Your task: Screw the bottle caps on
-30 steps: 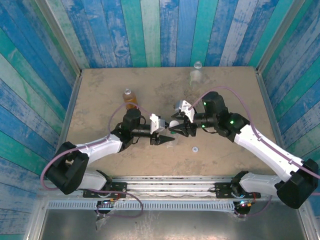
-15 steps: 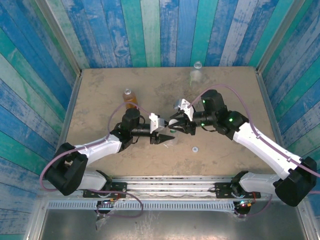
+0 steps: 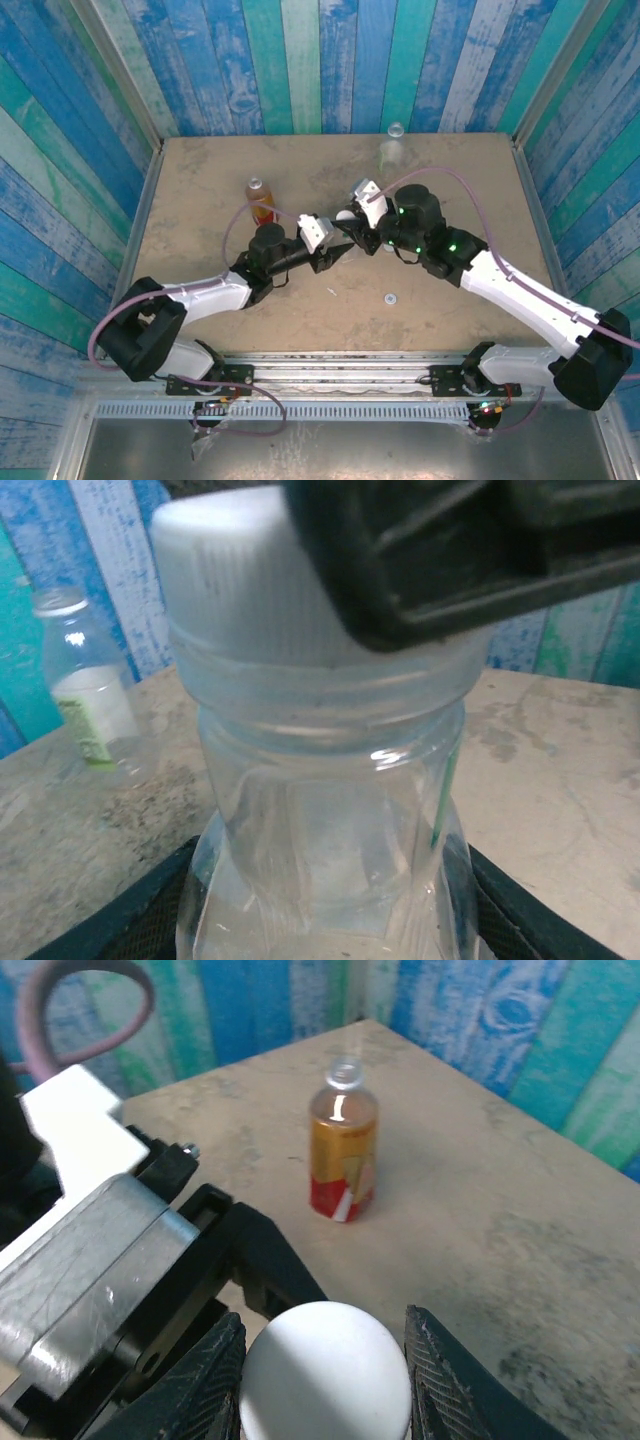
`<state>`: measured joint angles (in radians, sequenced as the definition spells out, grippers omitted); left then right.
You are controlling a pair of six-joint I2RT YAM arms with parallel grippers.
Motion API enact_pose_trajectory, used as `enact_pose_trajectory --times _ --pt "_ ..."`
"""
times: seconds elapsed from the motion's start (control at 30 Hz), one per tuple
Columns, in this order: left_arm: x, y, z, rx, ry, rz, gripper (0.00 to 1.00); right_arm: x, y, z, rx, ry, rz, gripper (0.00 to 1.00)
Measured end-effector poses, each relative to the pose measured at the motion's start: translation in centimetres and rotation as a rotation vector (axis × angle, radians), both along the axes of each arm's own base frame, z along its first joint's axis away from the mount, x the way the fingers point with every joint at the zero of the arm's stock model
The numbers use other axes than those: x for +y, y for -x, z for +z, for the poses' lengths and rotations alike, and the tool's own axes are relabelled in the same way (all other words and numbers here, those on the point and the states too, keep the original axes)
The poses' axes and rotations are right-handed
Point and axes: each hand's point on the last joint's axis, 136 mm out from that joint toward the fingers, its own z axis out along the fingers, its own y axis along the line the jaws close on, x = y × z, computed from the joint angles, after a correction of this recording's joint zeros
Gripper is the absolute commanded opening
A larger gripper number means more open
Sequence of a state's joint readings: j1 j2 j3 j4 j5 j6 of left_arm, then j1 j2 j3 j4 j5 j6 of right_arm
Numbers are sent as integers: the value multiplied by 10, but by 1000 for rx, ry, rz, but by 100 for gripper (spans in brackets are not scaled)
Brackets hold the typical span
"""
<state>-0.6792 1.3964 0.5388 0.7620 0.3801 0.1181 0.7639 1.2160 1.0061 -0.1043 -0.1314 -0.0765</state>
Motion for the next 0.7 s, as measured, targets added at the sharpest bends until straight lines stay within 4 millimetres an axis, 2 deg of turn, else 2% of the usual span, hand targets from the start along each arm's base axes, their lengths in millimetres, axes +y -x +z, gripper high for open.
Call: enact_pose_trajectory --times 0.17,0.27,0.33,0.43,0.57,0.7 --pt "2 -10 -4 3 -12 64 43 -3 -12 -4 1 1 -159 13" --pt "3 -12 -4 1 -13 79 43 -6 -15 -4 12 -12 -208 20" --pt "3 -13 -4 -1 -13 84 43 -6 -15 -4 13 -16 -215 27" --pt "2 -13 -3 -10 -15 82 43 -6 -13 -1 0 -10 -195 47" --pt "5 -16 5 -38 4 85 44 -12 0 4 -15 1 -115 63" --pt "6 -13 5 -41 5 38 44 -23 22 19 -64 -14 -1 70"
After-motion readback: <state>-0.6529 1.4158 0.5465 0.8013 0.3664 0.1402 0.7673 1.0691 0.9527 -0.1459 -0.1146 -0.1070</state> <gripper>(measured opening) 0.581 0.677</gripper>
